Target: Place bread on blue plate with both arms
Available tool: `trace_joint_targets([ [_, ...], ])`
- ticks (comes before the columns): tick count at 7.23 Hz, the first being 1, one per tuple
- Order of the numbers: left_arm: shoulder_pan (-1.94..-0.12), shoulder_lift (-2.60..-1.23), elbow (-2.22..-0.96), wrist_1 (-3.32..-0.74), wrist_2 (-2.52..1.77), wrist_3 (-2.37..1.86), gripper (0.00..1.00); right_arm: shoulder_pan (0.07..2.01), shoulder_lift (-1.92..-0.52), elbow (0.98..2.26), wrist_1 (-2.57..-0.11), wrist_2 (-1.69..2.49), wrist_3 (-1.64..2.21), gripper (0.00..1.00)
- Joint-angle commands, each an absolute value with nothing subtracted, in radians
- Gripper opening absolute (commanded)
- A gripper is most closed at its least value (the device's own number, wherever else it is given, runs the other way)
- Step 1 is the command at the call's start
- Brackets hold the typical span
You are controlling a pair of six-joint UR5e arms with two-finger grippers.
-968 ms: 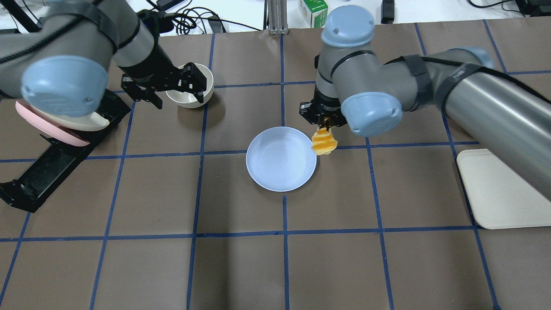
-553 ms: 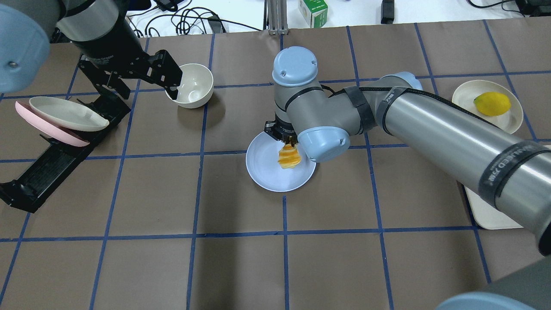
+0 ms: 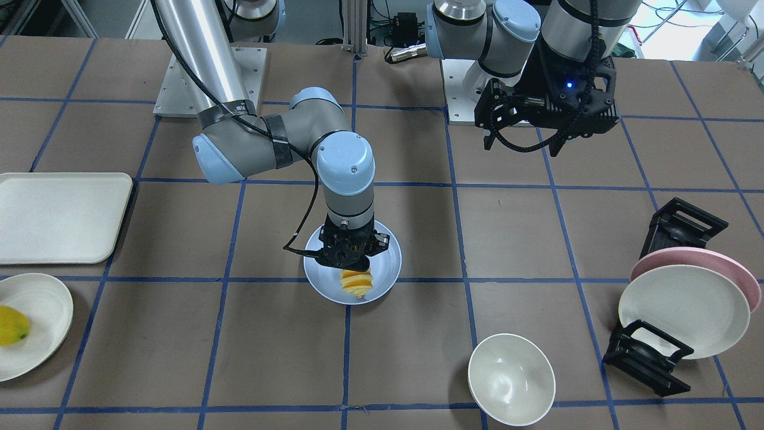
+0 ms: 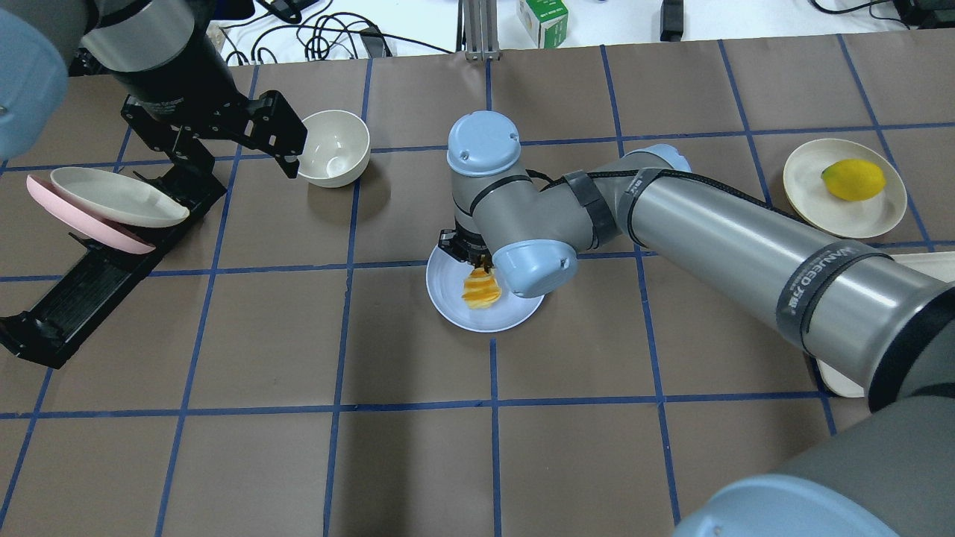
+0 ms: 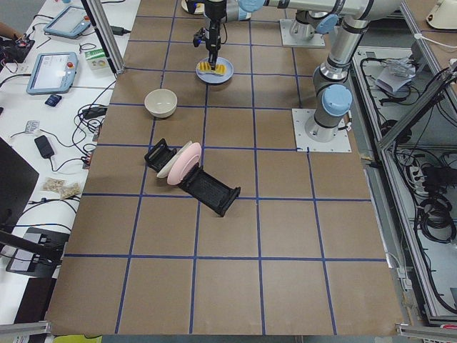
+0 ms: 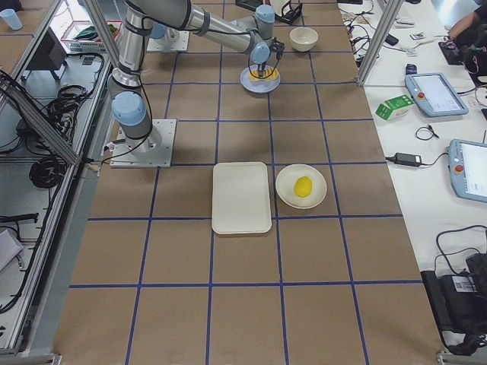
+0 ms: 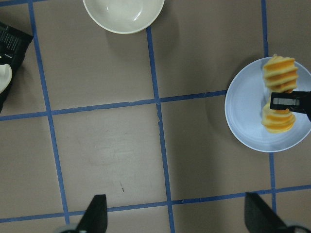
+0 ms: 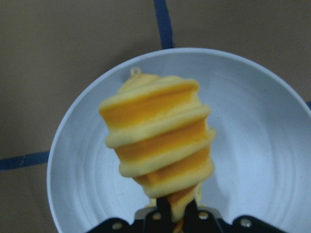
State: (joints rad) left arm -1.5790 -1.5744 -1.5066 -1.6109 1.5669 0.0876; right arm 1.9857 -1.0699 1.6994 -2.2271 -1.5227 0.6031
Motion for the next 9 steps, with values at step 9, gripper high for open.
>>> trace_joint_targets([
  [9,-1.578,-1.572,-1.509,-1.594,1.571,0.086,1.0,1.967,-1.156,1.678,-2.169,-1.529,0.609,1.0],
])
